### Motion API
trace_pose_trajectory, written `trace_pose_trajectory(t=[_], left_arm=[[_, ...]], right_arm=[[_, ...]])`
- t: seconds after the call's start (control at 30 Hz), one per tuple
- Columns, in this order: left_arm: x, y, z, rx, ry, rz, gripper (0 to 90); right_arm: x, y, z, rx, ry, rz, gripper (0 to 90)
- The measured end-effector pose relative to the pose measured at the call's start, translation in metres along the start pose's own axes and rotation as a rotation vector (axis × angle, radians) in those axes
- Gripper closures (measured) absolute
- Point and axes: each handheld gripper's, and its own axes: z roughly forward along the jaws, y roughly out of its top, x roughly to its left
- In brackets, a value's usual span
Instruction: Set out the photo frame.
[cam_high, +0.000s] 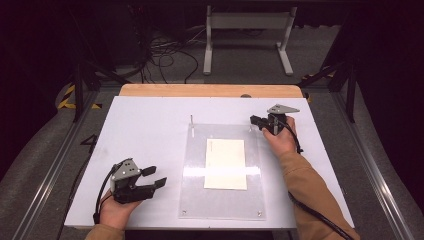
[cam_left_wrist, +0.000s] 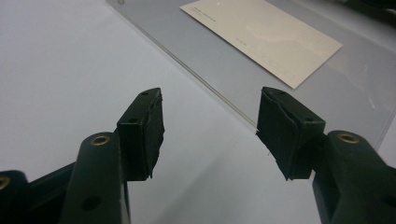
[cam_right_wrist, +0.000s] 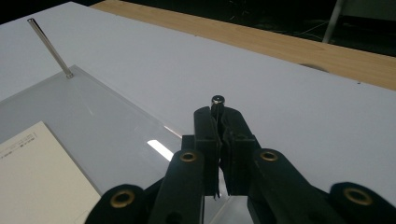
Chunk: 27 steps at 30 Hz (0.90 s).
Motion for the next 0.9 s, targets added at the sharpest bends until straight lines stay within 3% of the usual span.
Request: trace_pose_trajectory(t=[0.6, 0.9], left_arm=[[-0.005, 0.002, 0.007, 0.01, -0.024, 0.014, 40.0], [-0.011, 0.001, 0.008, 0.003, -0.021, 0.11, 28.3]], right_arm=[[-0.011, -0.002, 0.01, -0.034, 0.018, 0.147, 86.1], [-0.014, -0.001, 0.013, -0.032, 0.028, 0.191, 86.0]])
